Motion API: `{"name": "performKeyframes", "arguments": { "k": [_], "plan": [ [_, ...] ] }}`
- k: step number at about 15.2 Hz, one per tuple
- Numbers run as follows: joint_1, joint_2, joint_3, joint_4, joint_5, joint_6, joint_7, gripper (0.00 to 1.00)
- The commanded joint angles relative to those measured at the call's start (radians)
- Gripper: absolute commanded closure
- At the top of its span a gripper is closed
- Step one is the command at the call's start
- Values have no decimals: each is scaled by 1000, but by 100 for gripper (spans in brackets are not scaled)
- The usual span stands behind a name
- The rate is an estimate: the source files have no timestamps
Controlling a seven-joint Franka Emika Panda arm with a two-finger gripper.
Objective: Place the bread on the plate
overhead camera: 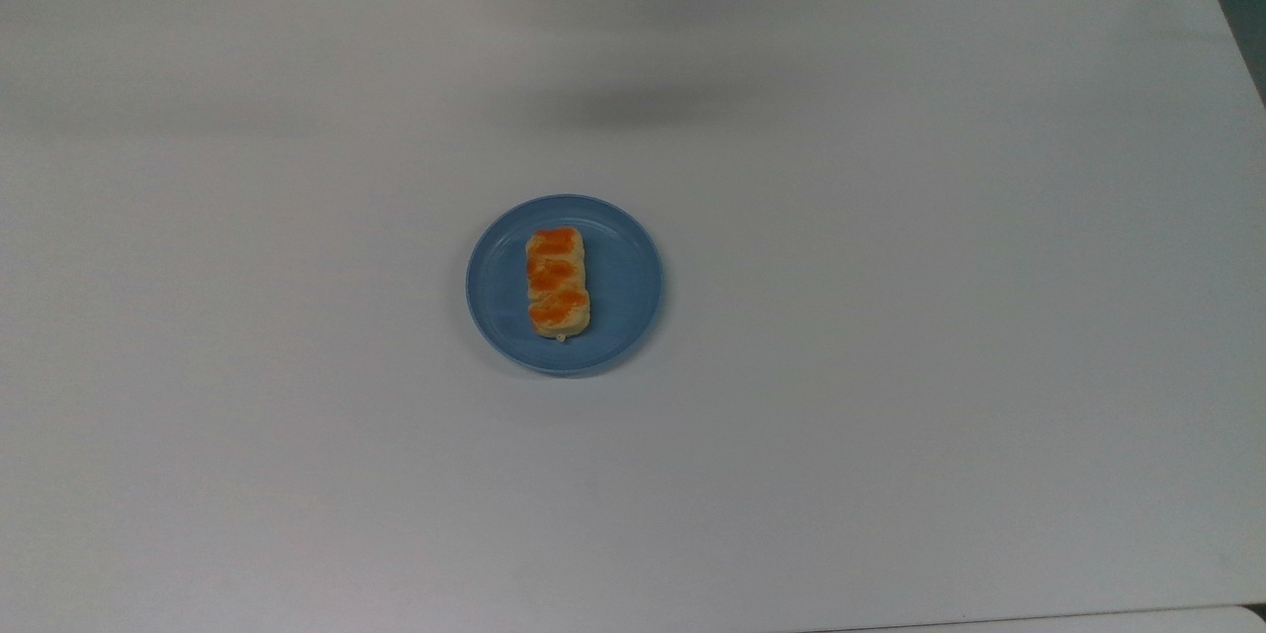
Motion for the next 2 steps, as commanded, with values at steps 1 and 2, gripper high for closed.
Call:
{"name": "performKeyframes", "arguments": {
  "k": [1,2],
  "plan": [
    [1,-18,-2,-15,11,-8,15,0],
    [1,-18,-2,-15,11,-8,15,0]
  ]
}}
